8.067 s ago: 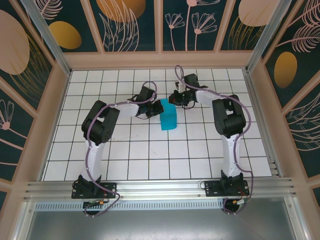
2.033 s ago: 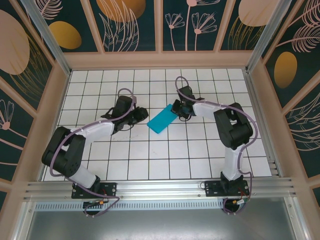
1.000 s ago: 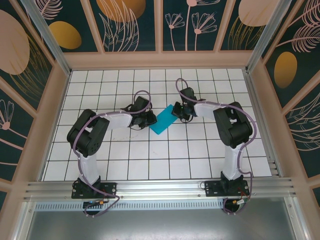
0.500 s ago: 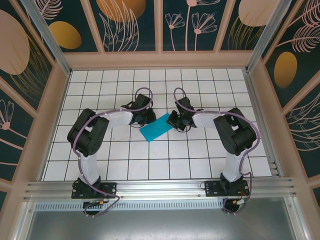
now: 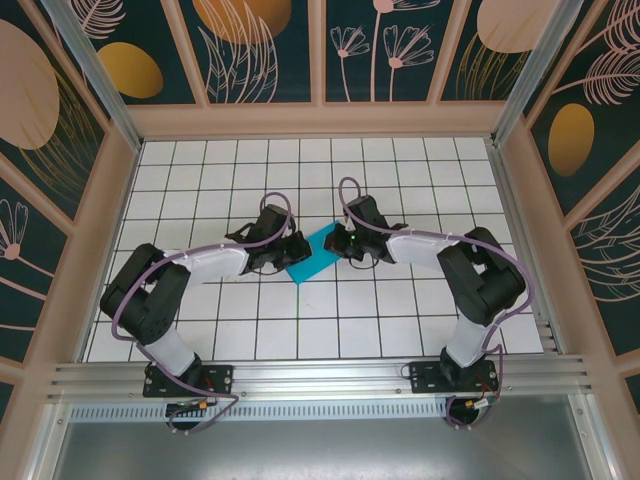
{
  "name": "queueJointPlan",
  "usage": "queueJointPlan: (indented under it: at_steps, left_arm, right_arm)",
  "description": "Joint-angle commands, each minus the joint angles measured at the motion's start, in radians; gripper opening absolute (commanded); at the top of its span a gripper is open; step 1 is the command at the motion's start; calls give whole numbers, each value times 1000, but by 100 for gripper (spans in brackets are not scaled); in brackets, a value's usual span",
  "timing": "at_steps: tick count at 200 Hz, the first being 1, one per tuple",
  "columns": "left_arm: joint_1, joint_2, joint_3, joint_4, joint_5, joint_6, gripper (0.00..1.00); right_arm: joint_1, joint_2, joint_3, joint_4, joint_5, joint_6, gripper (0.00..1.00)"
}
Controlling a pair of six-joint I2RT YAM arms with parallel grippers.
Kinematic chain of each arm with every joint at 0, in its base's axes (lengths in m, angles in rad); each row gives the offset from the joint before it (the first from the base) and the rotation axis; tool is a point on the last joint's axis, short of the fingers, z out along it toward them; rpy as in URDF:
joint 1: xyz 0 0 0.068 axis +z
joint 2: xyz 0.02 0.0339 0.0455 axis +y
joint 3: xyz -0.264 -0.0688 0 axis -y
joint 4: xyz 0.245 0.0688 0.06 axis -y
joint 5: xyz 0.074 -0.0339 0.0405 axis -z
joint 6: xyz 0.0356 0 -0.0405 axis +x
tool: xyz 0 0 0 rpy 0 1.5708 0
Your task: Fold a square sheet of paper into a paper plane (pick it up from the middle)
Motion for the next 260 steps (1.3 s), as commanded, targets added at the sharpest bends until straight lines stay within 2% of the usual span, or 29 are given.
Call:
queueJointPlan:
  at_steps: [1, 106, 165, 198, 231, 260]
  left_arm:
    - [-5, 1, -18, -51, 1, -28, 9]
    - [0, 178, 144, -255, -221, 144, 9]
    - [21, 205, 268, -241, -256, 307, 10]
    - [21, 150, 291, -229, -209, 323, 11]
    - [19, 74, 189, -98, -8, 170, 11]
    - [7, 57, 142, -68, 19, 99, 8]
  right_arm:
    - [0, 16, -5, 4, -5, -33, 5]
    - [-4, -22, 9, -24, 72, -48, 6]
    - [-31, -35, -7, 11, 82, -17, 6]
    - [-33, -34, -5, 42, 39, -8, 6]
    - [-34, -17, -18, 67, -24, -3, 5]
    - [-33, -2, -39, 76, -53, -1, 2]
